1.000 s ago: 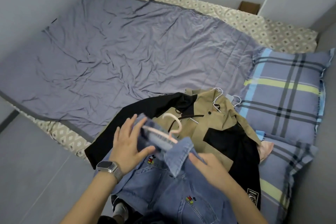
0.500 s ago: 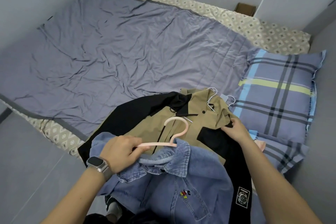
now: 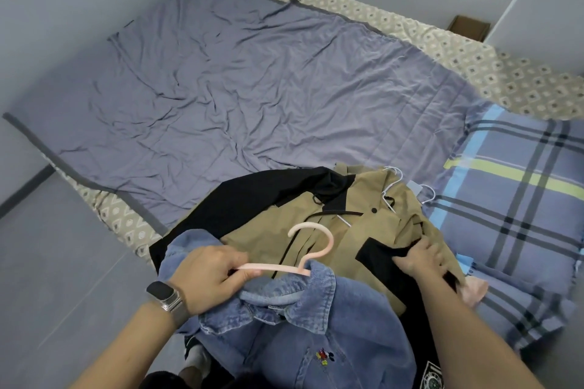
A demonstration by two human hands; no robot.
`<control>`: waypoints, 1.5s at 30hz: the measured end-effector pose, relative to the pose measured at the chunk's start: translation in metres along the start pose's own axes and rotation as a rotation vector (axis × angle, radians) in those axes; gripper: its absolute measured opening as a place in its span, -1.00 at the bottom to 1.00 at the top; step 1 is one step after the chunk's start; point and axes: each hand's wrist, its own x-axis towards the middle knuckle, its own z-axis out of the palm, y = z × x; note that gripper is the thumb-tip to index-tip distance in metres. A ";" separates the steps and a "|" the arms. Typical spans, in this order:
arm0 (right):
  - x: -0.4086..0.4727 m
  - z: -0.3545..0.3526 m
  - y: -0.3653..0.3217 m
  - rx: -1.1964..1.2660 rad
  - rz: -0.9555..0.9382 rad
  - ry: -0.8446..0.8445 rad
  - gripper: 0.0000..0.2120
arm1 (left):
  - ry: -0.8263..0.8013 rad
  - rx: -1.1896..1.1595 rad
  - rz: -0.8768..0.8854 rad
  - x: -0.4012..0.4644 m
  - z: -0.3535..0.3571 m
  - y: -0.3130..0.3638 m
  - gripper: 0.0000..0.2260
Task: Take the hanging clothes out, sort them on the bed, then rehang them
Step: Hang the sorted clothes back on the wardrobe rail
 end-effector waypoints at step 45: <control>-0.480 0.032 -0.188 0.297 -1.159 -0.418 -0.37 | 0.562 -0.154 -0.264 -0.263 -0.125 -0.170 -0.59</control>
